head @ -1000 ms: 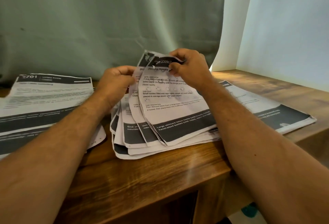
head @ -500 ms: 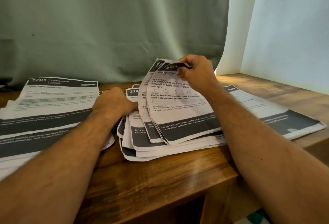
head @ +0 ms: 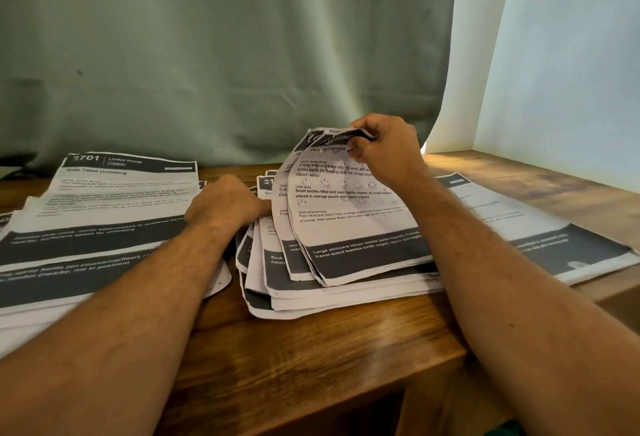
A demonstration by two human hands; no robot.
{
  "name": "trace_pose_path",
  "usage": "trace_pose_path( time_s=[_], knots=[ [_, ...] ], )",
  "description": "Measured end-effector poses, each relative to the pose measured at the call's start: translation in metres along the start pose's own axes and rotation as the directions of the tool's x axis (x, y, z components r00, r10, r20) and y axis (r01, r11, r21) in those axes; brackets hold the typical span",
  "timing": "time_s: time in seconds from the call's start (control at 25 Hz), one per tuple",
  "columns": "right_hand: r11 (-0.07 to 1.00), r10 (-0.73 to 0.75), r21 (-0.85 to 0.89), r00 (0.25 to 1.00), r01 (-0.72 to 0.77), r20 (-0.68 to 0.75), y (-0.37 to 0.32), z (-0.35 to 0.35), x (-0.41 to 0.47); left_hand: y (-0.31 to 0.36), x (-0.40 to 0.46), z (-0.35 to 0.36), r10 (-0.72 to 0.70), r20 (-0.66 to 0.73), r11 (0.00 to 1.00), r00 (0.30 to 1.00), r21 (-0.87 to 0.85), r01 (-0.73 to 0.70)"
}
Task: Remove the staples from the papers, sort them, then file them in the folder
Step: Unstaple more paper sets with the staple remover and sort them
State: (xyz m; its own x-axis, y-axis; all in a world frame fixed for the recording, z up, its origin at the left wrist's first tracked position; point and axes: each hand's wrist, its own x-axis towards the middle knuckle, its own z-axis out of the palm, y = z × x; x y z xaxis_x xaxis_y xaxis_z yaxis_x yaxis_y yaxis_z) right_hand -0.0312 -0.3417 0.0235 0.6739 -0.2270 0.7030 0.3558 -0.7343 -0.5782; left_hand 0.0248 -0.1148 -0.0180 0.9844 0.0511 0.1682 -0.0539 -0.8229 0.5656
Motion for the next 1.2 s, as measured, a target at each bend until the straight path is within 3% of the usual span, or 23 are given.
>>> trace_pose_path(
  time_s=[0.2, 0.32, 0.44, 0.56, 0.76, 0.84, 1.04, 1.2],
  knots=[
    [1.000, -0.010, -0.015, 1.000, 0.010, 0.028, -0.002, 0.005, -0.001, 0.000, -0.001, -0.001, 0.004, 0.004, 0.995, 1.000, -0.095, -0.004],
    [1.000, -0.011, -0.022, 0.999, 0.012, 0.037, -0.002, 0.005, -0.002, 0.005, -0.004, -0.006, 0.040, -0.054, 0.968, 0.998, -0.244, -0.052],
    [0.998, -0.023, -0.065, 0.998, 0.026, 0.054, -0.003, 0.005, -0.003, 0.011, -0.012, -0.016, 0.099, -0.182, 0.844, 0.978, -0.505, -0.179],
    [0.992, -0.026, -0.121, 0.995, 0.037, 0.092, -0.004, 0.006, -0.004, 0.013, -0.016, -0.025, 0.115, -0.353, 0.692, 0.928, -0.642, -0.330],
    [0.989, 0.002, -0.148, 0.994, 0.013, 0.105, -0.007, 0.005, -0.007, 0.012, -0.020, -0.040, 0.059, -0.603, 0.572, 0.796, -0.633, -0.522],
    [0.985, 0.011, -0.171, 0.993, 0.009, 0.115, -0.008, 0.005, -0.007, 0.011, -0.022, -0.044, 0.076, -0.643, 0.542, 0.762, -0.614, -0.573],
    [0.999, 0.001, -0.038, 0.996, 0.003, 0.095, -0.015, 0.010, -0.012, 0.008, -0.022, -0.033, 0.236, -0.604, 0.611, 0.761, -0.517, -0.600],
    [0.975, -0.132, -0.181, 0.991, 0.129, -0.005, -0.026, 0.015, -0.010, 0.011, -0.029, -0.043, 0.222, -0.690, 0.602, 0.689, -0.458, -0.653]
  ],
)
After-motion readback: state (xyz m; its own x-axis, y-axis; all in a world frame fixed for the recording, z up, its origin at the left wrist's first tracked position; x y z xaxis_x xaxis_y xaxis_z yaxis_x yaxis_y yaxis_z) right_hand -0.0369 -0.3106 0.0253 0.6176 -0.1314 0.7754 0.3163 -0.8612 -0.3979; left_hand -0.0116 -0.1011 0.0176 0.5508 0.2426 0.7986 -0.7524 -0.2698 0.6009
